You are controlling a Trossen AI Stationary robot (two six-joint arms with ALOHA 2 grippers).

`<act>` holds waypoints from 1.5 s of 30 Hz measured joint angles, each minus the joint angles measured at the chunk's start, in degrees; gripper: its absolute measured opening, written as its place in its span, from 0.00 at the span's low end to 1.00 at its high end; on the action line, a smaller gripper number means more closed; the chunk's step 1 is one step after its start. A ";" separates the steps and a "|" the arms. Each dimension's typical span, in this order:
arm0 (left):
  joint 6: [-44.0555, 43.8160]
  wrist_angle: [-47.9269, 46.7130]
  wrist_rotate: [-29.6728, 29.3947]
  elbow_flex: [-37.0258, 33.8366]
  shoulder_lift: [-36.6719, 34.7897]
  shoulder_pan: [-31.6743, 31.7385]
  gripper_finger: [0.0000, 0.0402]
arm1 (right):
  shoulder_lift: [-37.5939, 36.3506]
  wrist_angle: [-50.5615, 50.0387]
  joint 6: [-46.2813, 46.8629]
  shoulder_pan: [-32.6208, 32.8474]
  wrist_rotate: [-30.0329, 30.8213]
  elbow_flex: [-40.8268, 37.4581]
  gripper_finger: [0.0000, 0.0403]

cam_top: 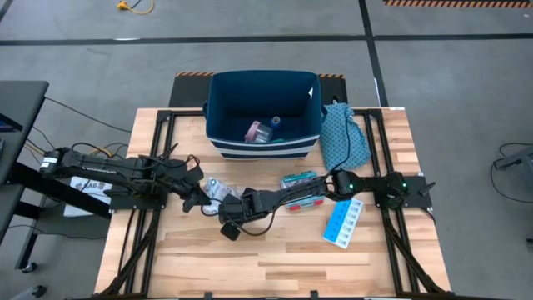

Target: Pick & place medical supplies in basket/bin

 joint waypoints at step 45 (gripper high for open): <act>2.43 -12.02 -15.94 -0.66 10.97 0.13 0.30 | 0.13 1.84 -1.25 0.26 -1.70 -0.20 0.00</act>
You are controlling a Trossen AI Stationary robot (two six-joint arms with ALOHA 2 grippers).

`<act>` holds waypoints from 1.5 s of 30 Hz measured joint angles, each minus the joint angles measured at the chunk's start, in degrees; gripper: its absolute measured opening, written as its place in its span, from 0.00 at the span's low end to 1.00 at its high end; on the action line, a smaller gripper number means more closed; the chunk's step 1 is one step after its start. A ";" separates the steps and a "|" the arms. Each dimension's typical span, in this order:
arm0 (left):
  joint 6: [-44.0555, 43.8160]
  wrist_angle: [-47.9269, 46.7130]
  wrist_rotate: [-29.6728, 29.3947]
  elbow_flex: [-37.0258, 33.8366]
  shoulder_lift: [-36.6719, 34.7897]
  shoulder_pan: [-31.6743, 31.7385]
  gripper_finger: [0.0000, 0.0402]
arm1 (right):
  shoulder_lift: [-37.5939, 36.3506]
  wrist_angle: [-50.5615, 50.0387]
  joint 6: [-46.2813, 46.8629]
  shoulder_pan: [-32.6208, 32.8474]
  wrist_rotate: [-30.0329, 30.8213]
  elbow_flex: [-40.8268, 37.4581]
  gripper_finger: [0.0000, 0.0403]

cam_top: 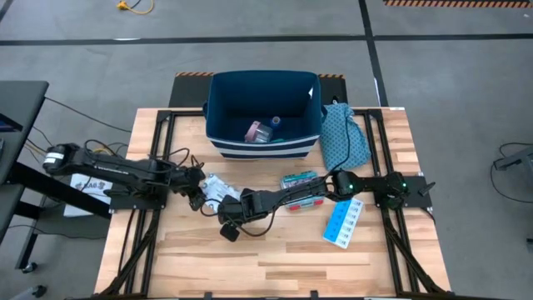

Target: Pick & place medical supplies in basket/bin

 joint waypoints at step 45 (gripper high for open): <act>6.41 -16.51 -10.05 17.26 -17.53 -0.09 0.00 | -0.92 -13.84 1.56 5.18 3.22 3.39 0.00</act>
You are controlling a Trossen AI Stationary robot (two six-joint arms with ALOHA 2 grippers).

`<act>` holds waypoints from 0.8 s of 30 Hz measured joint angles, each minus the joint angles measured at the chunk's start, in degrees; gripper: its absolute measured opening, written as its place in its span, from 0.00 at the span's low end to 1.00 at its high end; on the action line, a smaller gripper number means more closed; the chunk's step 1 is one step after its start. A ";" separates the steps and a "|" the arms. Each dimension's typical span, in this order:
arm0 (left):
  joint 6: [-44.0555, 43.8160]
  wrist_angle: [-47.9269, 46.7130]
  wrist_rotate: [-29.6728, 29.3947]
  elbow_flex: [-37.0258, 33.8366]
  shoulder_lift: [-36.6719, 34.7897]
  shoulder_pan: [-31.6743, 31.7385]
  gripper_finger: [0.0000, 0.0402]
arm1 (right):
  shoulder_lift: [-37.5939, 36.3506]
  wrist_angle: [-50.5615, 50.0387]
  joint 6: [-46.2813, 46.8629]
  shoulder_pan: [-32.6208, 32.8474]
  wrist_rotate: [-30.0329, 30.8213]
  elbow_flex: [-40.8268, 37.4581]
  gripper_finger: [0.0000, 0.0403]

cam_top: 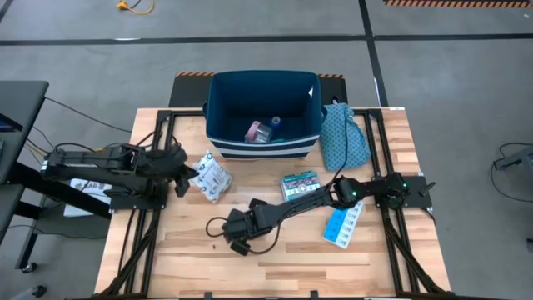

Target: Pick & place medical supplies in basket/bin

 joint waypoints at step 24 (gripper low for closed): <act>2.35 6.59 2.95 12.28 0.59 -0.04 0.00 | 0.00 0.08 2.92 1.77 3.91 0.13 0.00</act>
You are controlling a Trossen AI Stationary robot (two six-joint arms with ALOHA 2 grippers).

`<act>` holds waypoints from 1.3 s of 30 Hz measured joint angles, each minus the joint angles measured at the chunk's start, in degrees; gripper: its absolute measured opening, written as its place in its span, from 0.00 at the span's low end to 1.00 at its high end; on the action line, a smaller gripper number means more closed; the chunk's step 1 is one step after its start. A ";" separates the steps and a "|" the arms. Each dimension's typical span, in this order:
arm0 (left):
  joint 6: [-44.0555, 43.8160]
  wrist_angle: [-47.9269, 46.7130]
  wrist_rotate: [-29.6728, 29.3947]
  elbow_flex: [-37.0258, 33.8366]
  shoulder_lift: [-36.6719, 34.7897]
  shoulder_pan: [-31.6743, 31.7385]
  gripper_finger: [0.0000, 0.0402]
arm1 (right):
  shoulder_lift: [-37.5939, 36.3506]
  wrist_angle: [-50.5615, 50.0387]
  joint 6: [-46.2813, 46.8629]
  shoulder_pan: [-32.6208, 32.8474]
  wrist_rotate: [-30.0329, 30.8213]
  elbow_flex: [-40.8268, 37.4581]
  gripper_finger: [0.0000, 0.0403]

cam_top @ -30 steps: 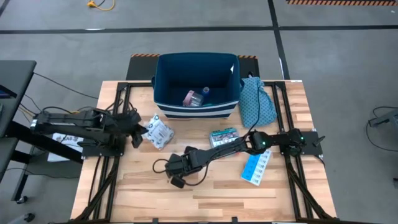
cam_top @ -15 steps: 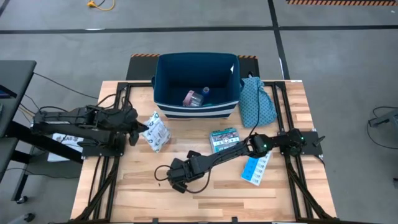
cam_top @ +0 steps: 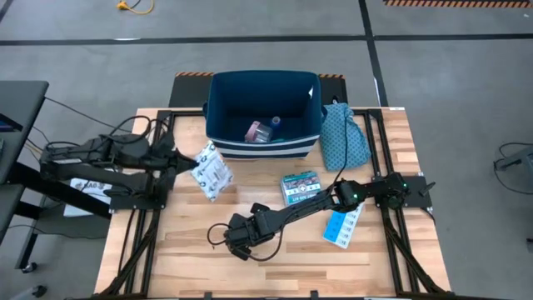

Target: Pick & place medical supplies in basket/bin

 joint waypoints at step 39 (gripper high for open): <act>37.32 -3.21 6.28 51.79 45.58 27.11 0.00 | -0.13 0.16 0.57 -0.24 0.68 0.13 0.00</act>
